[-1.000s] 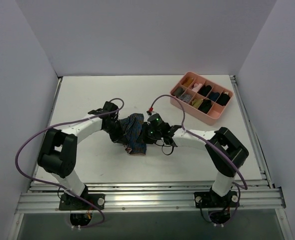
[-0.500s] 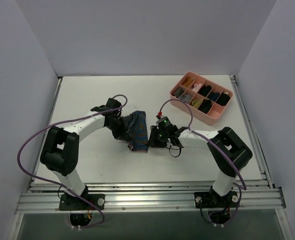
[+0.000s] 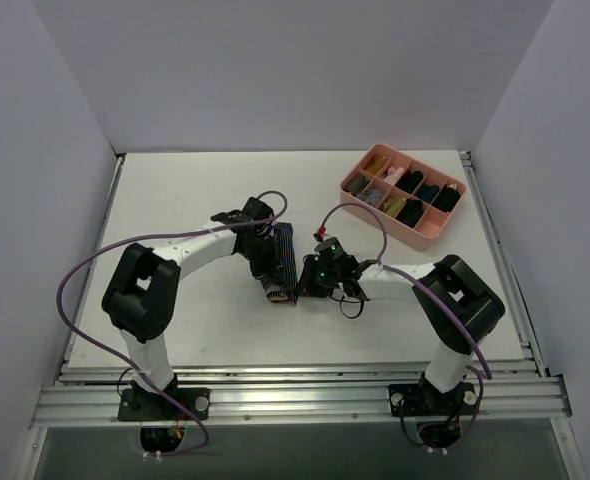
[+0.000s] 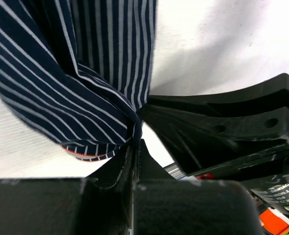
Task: Roll the underwear
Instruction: Fold the underwear
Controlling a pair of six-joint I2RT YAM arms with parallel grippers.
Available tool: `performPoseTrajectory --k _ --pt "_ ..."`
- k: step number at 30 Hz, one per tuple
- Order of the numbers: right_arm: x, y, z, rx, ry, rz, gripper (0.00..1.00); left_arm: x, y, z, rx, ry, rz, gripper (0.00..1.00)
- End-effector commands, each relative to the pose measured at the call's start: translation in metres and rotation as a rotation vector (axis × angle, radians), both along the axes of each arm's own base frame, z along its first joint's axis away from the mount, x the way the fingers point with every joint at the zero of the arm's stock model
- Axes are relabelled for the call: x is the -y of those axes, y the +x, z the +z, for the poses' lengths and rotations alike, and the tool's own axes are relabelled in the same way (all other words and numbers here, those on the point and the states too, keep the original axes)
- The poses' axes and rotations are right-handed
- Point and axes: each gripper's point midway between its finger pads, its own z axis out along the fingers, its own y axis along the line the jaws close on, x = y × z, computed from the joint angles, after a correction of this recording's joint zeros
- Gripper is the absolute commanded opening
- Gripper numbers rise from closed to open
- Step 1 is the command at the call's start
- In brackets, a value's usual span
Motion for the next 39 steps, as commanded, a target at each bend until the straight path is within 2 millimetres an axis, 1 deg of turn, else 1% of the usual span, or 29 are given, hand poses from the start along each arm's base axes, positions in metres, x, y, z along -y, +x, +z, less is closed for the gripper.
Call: performPoseTrajectory --k 1,2,3,4,6,7,10,12,13,14,16,17,18,19,21,22,23,25,28,30,32,36,37,39 --pt "0.002 -0.014 -0.014 -0.046 -0.010 0.013 0.12 0.025 0.011 0.010 0.050 -0.065 -0.036 0.02" --pt "0.002 -0.016 -0.016 -0.051 -0.012 0.016 0.12 0.031 0.010 0.010 0.054 -0.071 -0.047 0.02" --pt "0.002 -0.017 -0.016 -0.051 -0.015 0.017 0.12 0.033 0.010 0.009 0.049 -0.071 -0.048 0.02" --pt "0.002 -0.018 -0.016 -0.053 -0.013 0.017 0.12 0.035 0.009 0.002 0.034 -0.063 -0.053 0.02" --pt "0.003 -0.020 -0.017 -0.055 -0.013 0.017 0.12 0.039 0.007 -0.001 0.026 -0.063 -0.060 0.02" --pt "0.004 -0.021 -0.018 -0.057 -0.015 0.017 0.12 0.039 0.006 -0.007 0.016 -0.055 -0.061 0.02" --pt "0.007 -0.024 -0.019 -0.061 -0.026 0.021 0.13 0.035 0.002 -0.015 -0.009 -0.030 -0.059 0.03" --pt "0.011 -0.026 -0.019 -0.065 -0.037 0.022 0.15 0.032 -0.001 -0.018 -0.023 -0.011 -0.054 0.11" --pt "0.011 -0.026 -0.017 -0.063 -0.036 0.021 0.16 0.031 -0.003 -0.017 -0.023 -0.008 -0.055 0.19" --pt "0.012 -0.027 -0.014 -0.055 -0.035 0.020 0.17 0.031 -0.003 -0.017 -0.021 -0.008 -0.054 0.22" --pt "0.018 -0.029 -0.013 -0.059 -0.057 0.008 0.19 0.030 -0.003 -0.014 -0.014 -0.011 -0.054 0.26" --pt "0.020 -0.028 -0.009 -0.051 -0.059 0.001 0.20 0.030 -0.003 -0.012 -0.012 -0.011 -0.053 0.31" --pt "0.023 -0.030 -0.008 -0.054 -0.067 -0.002 0.21 0.031 -0.002 -0.010 -0.009 -0.013 -0.053 0.34" --pt "0.023 -0.028 -0.002 -0.040 -0.064 -0.006 0.22 0.031 -0.002 -0.007 -0.004 -0.015 -0.053 0.35" --pt "0.027 -0.029 0.004 -0.035 -0.075 -0.016 0.24 0.032 0.001 -0.002 0.005 -0.016 -0.054 0.36" --pt "0.026 -0.026 0.013 -0.013 -0.057 -0.027 0.25 0.032 0.000 -0.001 0.001 -0.011 -0.055 0.36" --pt "0.026 -0.025 0.018 -0.003 -0.049 -0.034 0.26 0.032 0.002 0.000 0.005 -0.011 -0.057 0.36" --pt "0.022 -0.021 0.034 0.027 -0.011 -0.040 0.27 0.032 0.001 -0.001 0.002 -0.008 -0.057 0.36" --pt "0.012 -0.017 0.048 0.043 0.041 -0.040 0.29 0.033 0.002 0.001 0.004 -0.010 -0.053 0.36" --pt "0.006 -0.015 0.054 0.048 0.076 -0.042 0.31 0.033 0.003 0.004 0.009 -0.012 -0.054 0.36" --pt "0.002 -0.015 0.052 0.040 0.089 -0.040 0.32 0.031 0.002 0.004 0.004 0.000 -0.060 0.36" --pt "-0.004 -0.010 0.045 0.034 0.080 -0.042 0.32 0.030 0.002 0.009 0.005 0.011 -0.059 0.36" --pt "-0.005 -0.011 0.038 0.023 0.066 -0.039 0.31 0.029 0.003 0.014 0.009 0.012 -0.057 0.36" --pt "-0.007 -0.007 0.034 0.028 0.057 -0.039 0.30 0.026 0.005 0.020 0.014 0.018 -0.038 0.37"
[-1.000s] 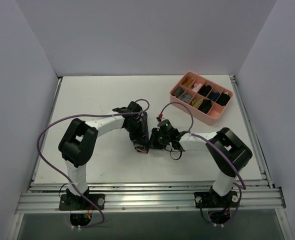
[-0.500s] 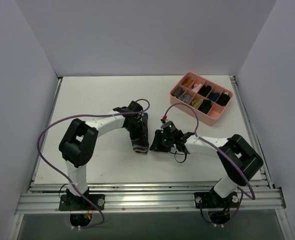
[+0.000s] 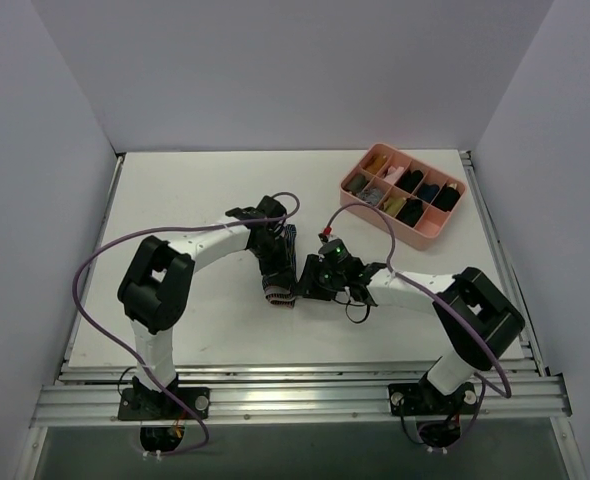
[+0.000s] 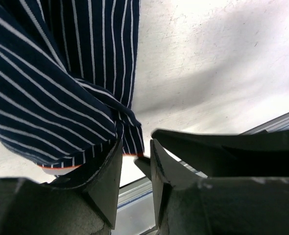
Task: Roll the underwear
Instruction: Fold the underwear
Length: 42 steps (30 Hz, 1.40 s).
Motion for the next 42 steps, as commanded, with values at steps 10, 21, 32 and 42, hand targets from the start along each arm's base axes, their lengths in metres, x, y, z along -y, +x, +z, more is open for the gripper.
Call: performPoseTrajectory --k 10,21,32,42 --pt "-0.010 0.006 -0.028 -0.013 -0.030 0.008 0.25 -0.036 0.006 0.051 0.062 0.112 0.083 0.44" --pt "-0.014 -0.003 -0.031 -0.032 -0.035 0.012 0.22 -0.046 0.001 0.033 0.079 0.129 0.111 0.43" --pt "-0.037 -0.030 -0.035 -0.063 0.008 0.019 0.20 -0.055 -0.013 0.011 0.047 0.168 0.156 0.41" --pt "-0.037 -0.039 -0.032 -0.082 0.018 0.014 0.20 -0.060 -0.040 -0.013 0.029 0.151 0.196 0.36"
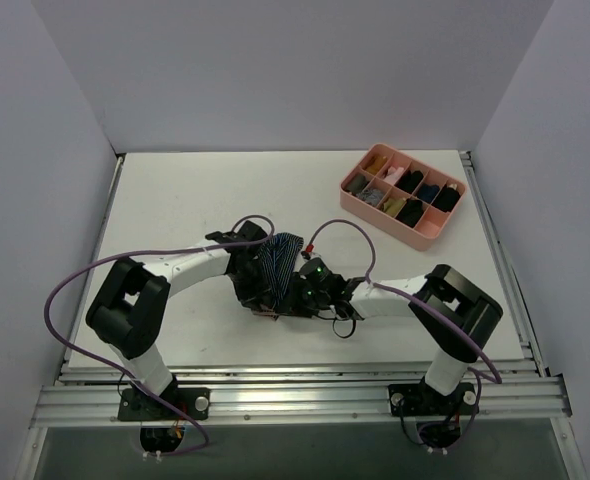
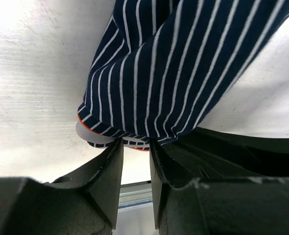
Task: Roll the underwear
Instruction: Fold the underwear
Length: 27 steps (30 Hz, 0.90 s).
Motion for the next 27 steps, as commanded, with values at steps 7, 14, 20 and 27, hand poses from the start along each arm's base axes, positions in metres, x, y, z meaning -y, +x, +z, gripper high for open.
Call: performPoseTrajectory --k 7,14,20,27 --pt "0.021 0.017 0.050 0.075 0.002 -0.101 0.24 0.013 -0.008 -0.017 0.035 -0.019 -0.009 0.34" --pt "0.043 0.079 0.083 0.132 -0.012 -0.182 0.24 0.008 -0.012 -0.026 0.024 0.017 -0.013 0.32" --pt "0.032 0.139 0.090 0.157 -0.061 -0.184 0.21 0.008 -0.019 -0.028 0.013 0.030 -0.020 0.32" --pt "0.020 0.172 0.067 0.148 -0.129 -0.146 0.20 0.005 -0.024 -0.023 0.017 0.048 -0.032 0.31"
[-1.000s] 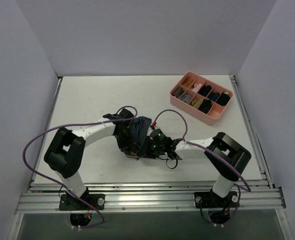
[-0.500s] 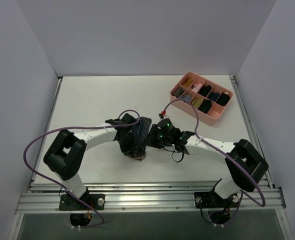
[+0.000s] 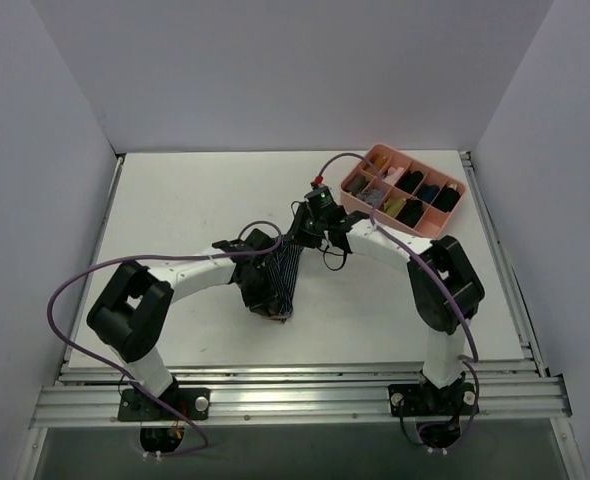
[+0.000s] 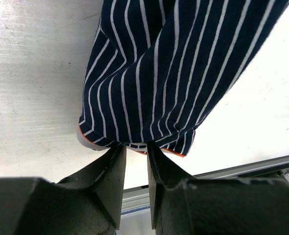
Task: Roll the underwear
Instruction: Fold the underwear
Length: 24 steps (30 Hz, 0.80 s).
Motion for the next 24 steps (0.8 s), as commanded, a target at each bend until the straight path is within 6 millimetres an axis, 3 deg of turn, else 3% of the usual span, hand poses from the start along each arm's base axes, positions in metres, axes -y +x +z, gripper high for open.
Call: performPoseTrajectory --k 1,17,24 --pt "0.002 0.005 -0.009 -0.014 -0.065 0.041 0.20 -0.016 -0.014 -0.013 -0.009 0.083 -0.013 0.31" --pt "-0.006 0.020 -0.041 -0.035 -0.115 0.065 0.19 -0.022 -0.021 -0.010 -0.008 0.086 -0.013 0.31" --pt "-0.009 0.025 -0.044 -0.031 -0.115 0.088 0.08 -0.023 -0.024 -0.012 -0.018 0.092 -0.021 0.31"
